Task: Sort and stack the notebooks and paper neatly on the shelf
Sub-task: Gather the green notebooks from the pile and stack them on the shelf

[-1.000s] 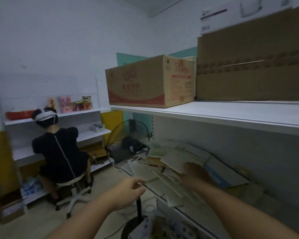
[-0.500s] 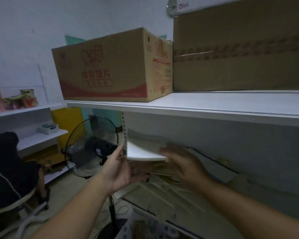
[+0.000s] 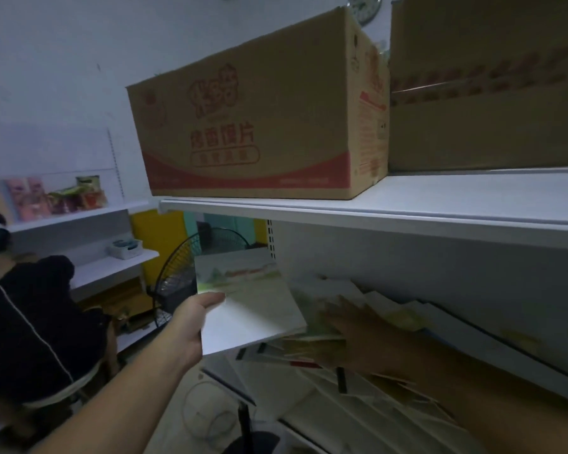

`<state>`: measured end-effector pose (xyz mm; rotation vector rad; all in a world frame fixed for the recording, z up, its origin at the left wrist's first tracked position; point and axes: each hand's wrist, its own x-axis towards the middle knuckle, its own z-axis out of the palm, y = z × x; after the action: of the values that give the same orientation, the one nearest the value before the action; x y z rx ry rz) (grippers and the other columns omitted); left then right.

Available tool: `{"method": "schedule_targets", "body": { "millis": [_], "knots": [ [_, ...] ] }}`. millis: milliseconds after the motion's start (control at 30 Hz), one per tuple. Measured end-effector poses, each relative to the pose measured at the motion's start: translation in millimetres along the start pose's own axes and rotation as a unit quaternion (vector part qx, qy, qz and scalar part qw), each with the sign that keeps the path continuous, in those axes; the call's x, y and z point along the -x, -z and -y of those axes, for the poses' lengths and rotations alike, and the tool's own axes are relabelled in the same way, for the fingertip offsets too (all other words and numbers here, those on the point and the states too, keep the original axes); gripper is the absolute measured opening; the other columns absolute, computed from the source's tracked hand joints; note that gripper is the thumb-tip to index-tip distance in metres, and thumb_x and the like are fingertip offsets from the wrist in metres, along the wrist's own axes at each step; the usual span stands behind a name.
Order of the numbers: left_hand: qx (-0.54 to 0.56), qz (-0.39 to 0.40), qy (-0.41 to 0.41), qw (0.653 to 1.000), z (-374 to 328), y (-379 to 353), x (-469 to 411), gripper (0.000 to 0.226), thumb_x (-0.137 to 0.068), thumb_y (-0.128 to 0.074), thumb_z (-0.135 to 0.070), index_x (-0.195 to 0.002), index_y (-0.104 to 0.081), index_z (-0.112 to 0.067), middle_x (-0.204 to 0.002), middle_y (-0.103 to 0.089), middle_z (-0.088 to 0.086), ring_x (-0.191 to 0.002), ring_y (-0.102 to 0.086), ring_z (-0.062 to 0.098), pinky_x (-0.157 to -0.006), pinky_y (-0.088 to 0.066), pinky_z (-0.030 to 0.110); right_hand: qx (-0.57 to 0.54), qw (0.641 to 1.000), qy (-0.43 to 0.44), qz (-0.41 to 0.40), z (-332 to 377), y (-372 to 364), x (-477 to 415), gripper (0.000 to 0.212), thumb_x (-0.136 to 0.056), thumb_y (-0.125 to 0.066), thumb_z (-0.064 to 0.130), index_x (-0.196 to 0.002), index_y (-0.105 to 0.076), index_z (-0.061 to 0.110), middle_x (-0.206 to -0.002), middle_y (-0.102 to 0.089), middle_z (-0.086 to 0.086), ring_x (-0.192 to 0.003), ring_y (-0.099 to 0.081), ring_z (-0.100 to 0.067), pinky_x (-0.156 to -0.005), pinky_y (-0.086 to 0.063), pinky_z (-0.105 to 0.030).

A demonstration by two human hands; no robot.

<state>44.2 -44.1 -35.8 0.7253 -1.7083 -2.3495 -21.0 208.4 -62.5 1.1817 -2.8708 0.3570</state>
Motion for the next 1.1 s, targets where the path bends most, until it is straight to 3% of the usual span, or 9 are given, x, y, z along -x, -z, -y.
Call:
{"method": "schedule_targets", "body": {
  "millis": [167, 233, 367, 533, 667, 733, 900, 1033, 1100],
  "knots": [
    [-0.076, 0.031, 0.004, 0.997, -14.7, 26.1, -34.0, 0.023, -0.094, -0.051, -0.017, -0.109, -0.06, -0.002, -0.084, -0.072, 0.021, -0.07, -0.068, 0.035, -0.066, -0.054, 0.038, -0.076, 0.993, -0.019, -0.084, -9.9, -11.7, -0.8, 0.05, -0.095, -0.048, 0.042, -0.142, -0.038, 0.028, -0.143, -0.044, 0.009, -0.128, -0.043, -0.008, -0.106, -0.034, -0.02],
    [-0.096, 0.062, 0.001, 0.993, -17.4, 31.6, -42.3, 0.016, -0.094, -0.05, -0.016, -0.093, -0.061, -0.005, -0.063, -0.07, 0.016, -0.057, -0.066, 0.033, -0.059, -0.052, 0.035, -0.044, 0.976, -0.046, -0.207, -10.3, -11.4, -1.6, 0.038, -0.098, -0.042, 0.034, -0.134, -0.05, 0.024, -0.125, -0.061, 0.002, -0.112, -0.058, -0.014, -0.094, -0.041, -0.019],
    [-0.066, 0.127, -0.004, 0.99, -24.2, 35.0, -64.8, 0.022, -0.094, -0.051, -0.019, -0.102, -0.063, -0.003, -0.077, -0.072, 0.021, -0.071, -0.065, 0.035, -0.067, -0.05, 0.041, 0.036, 0.894, -0.084, -0.439, 7.3, 0.4, -16.2, 0.054, -0.097, -0.028, 0.046, -0.106, -0.071, 0.014, -0.084, -0.074, -0.005, -0.071, -0.071, -0.021, -0.067, -0.052, -0.024],
    [0.02, 0.236, 0.036, 0.971, -21.3, 18.5, -72.7, 0.053, -0.079, -0.06, -0.047, -0.112, -0.065, -0.006, -0.109, -0.068, 0.025, -0.098, -0.065, 0.041, -0.088, -0.05, 0.051, -0.052, 0.937, 0.025, -0.345, 78.5, -5.2, -59.7, 0.025, -0.087, -0.056, 0.034, -0.098, -0.075, 0.023, -0.099, -0.074, 0.004, -0.089, -0.07, -0.015, -0.08, -0.058, -0.037],
    [0.046, 0.234, 0.039, 0.97, -17.7, 27.3, -88.0, 0.057, -0.072, -0.063, -0.013, -0.126, -0.055, 0.0, -0.109, -0.066, 0.028, -0.09, -0.065, 0.041, -0.087, -0.049, 0.053, 0.065, 0.974, 0.121, -0.179, 91.6, -16.9, -73.9, 0.04, -0.094, -0.045, 0.041, -0.124, -0.062, 0.02, -0.134, -0.057, 0.001, -0.12, -0.055, -0.015, -0.096, -0.049, -0.027],
    [0.054, 0.23, 0.029, 0.971, -17.5, 38.4, -100.2, 0.038, -0.082, -0.057, -0.008, -0.12, -0.059, -0.002, -0.095, -0.071, 0.023, -0.077, -0.07, 0.038, -0.075, -0.055, 0.048, 0.029, 0.981, 0.034, -0.19, 88.4, -11.3, -67.0, 0.042, -0.097, -0.047, 0.036, -0.138, -0.048, 0.025, -0.149, -0.038, 0.008, -0.136, -0.034, -0.008, -0.111, -0.028, -0.02],
    [0.084, 0.262, 0.062, 0.959, -19.5, 59.3, -125.3, 0.03, -0.09, -0.051, -0.013, -0.118, -0.06, -0.005, -0.084, -0.073, 0.021, -0.065, -0.071, 0.036, -0.052, -0.058, 0.044, 0.094, 0.97, -0.215, -0.069, 53.8, -18.1, -50.2, 0.062, -0.094, -0.041, 0.054, -0.143, -0.034, 0.017, -0.147, -0.036, 0.001, -0.133, -0.037, -0.017, -0.106, -0.033, -0.027],
    [0.079, 0.332, 0.065, 0.938, -23.5, 67.2, -128.5, 0.028, -0.087, -0.048, -0.009, -0.08, -0.075, -0.007, -0.069, -0.072, 0.019, -0.053, -0.068, 0.035, -0.038, -0.053, 0.042, 0.167, 0.946, -0.278, -0.031, 61.9, -23.4, -56.1, 0.034, -0.101, -0.033, 0.038, -0.117, -0.054, 0.017, -0.124, -0.057, -0.006, -0.108, -0.055, -0.022, -0.084, -0.044, -0.029],
    [0.068, 0.324, 0.05, 0.942, -23.3, 72.1, -135.6, 0.022, -0.088, -0.05, -0.009, -0.09, -0.072, -0.011, -0.07, -0.073, 0.016, -0.055, -0.069, 0.033, -0.04, -0.054, 0.04, 0.238, 0.926, -0.289, -0.056, 66.7, -18.1, -59.1, 0.027, -0.1, -0.036, 0.024, -0.117, -0.055, 0.015, -0.118, -0.06, -0.008, -0.103, -0.058, -0.023, -0.073, -0.041, -0.027]
  ]
}}
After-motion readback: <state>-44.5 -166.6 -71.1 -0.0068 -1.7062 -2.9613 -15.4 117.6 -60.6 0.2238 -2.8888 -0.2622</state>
